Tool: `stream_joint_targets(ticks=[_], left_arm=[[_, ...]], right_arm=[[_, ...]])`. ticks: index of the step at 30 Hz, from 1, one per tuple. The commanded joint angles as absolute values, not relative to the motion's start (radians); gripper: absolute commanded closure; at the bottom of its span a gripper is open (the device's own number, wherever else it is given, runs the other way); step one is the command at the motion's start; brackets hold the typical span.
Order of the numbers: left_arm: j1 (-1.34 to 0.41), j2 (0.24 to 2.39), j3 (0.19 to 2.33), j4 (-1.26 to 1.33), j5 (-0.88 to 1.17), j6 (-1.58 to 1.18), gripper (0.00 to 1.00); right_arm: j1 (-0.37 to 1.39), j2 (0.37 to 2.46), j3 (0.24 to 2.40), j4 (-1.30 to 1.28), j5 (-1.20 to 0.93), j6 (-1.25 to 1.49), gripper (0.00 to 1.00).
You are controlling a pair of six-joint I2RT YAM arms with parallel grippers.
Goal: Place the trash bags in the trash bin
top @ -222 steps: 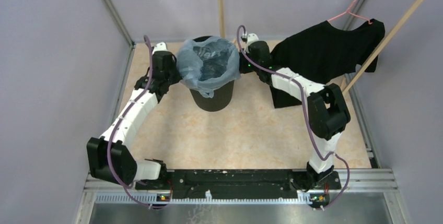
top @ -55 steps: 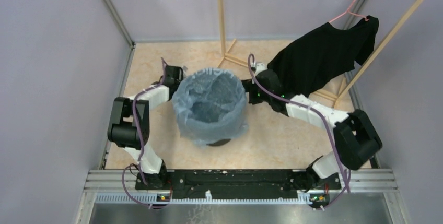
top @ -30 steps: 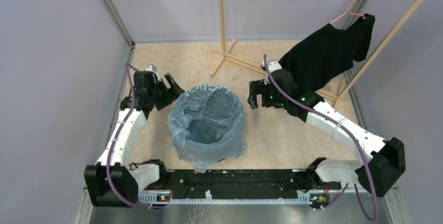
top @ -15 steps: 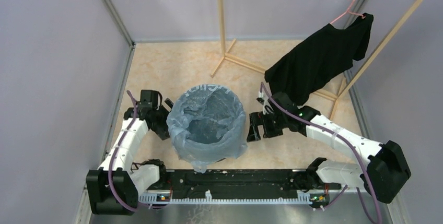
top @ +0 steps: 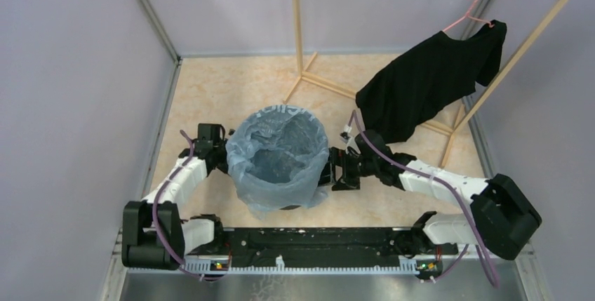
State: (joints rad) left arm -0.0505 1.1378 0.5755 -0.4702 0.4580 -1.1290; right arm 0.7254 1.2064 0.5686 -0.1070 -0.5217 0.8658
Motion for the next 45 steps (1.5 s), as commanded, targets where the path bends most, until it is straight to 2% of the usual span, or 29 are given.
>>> stream_joint_targets(ticks=[1,3,8,12,15,19,24,28,35,38,42,44,45], left_arm=[[-0.134,1.242,0.579,-0.280,0.602,-1.234,0.07],[-0.157,1.322,0.626,-0.253,0.591,-1.222,0.07],[-0.167,1.443,0.750,-0.318,0.484,-1.097,0.06],[-0.166,1.426,0.764,-0.311,0.432,-1.004,0.05],[-0.154,1.430,0.820,-0.417,0.339,-0.879,0.04],[-0.032,1.371,0.809,-0.452,0.310,-0.762,0.02],[0.075,1.287,0.867,-0.548,0.212,-0.673,0.02],[0.075,1.220,0.891,-0.561,0.231,-0.625,0.02],[0.075,1.115,0.792,-0.449,0.480,-0.616,0.02],[0.075,1.091,0.756,-0.435,0.531,-0.614,0.02],[0.075,1.062,0.721,-0.421,0.583,-0.605,0.03],[0.075,1.050,0.701,-0.402,0.609,-0.605,0.04],[0.075,1.046,0.689,-0.390,0.625,-0.609,0.05]], right_arm=[[0.695,1.287,0.638,0.176,-0.367,0.941,0.06],[0.676,1.318,0.670,0.174,-0.332,0.897,0.06],[0.638,1.298,0.752,-0.033,-0.185,0.692,0.06],[0.638,1.175,0.759,-0.233,-0.069,0.524,0.05],[0.638,1.061,0.782,-0.432,0.035,0.396,0.04],[0.648,0.970,0.899,-0.687,0.192,0.277,0.01],[0.650,0.904,1.071,-0.778,0.192,0.220,0.01],[0.650,0.959,1.247,-0.801,0.151,0.209,0.01],[0.706,1.156,1.483,-0.641,-0.216,0.208,0.01],[0.829,1.285,1.581,-0.654,-0.187,0.189,0.01],[0.986,1.418,1.668,-0.673,-0.045,0.155,0.01],[1.012,1.464,1.669,-0.658,-0.025,0.183,0.05],[1.014,1.484,1.661,-0.646,-0.030,0.203,0.12]])
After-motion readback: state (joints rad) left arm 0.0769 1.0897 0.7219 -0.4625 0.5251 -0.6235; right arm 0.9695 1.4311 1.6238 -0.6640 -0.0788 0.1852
